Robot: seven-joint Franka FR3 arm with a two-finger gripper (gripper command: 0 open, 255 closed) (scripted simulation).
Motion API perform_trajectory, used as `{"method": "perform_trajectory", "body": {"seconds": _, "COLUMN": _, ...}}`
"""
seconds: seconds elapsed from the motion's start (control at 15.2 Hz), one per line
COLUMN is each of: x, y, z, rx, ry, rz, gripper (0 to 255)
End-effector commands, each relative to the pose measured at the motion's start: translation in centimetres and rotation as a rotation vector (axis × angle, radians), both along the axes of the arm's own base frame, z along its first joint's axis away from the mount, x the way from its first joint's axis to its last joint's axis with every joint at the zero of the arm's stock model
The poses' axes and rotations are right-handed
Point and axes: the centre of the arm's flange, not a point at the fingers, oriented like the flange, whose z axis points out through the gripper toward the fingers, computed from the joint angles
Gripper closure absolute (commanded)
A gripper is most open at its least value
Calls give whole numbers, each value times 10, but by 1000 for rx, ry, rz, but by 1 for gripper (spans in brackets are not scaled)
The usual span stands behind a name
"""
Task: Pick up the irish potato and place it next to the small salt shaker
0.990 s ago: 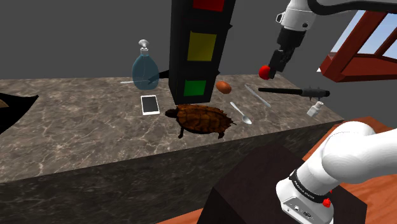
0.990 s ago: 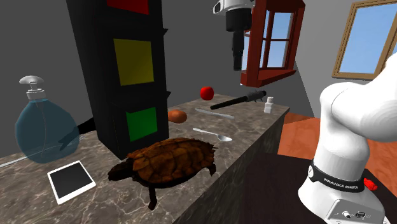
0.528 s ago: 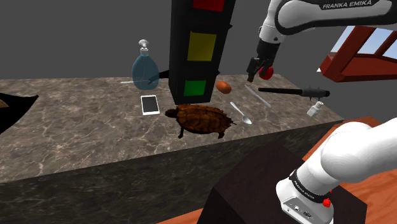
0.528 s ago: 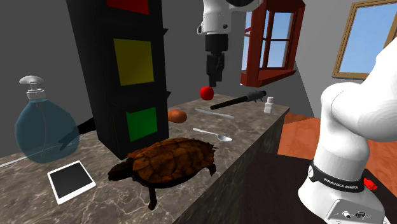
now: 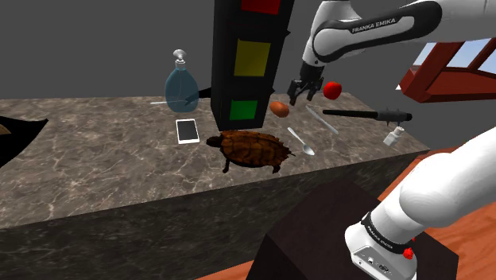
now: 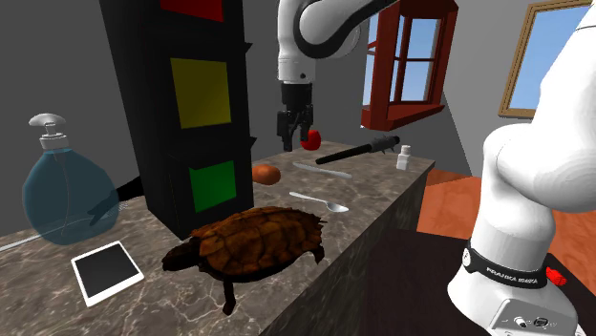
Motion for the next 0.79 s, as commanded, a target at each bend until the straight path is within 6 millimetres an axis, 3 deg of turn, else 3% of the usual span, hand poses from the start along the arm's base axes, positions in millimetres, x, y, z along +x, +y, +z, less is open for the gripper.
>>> {"method": "perform_trajectory", "body": {"seconds": 0.0, "x": 17, "y": -10, "z": -13, "rx": -4, "ry": -15, "rz": -36, "gripper": 0}}
{"method": "perform_trajectory", "body": {"seconds": 0.59, "x": 98, "y": -58, "z": -76, "rx": -18, "ry": -73, "rz": -192, "gripper": 0}}
{"method": "perform_trajectory", "body": {"seconds": 0.73, "x": 100, "y": -60, "z": -83, "rx": -19, "ry": -74, "rz": -196, "gripper": 0}}
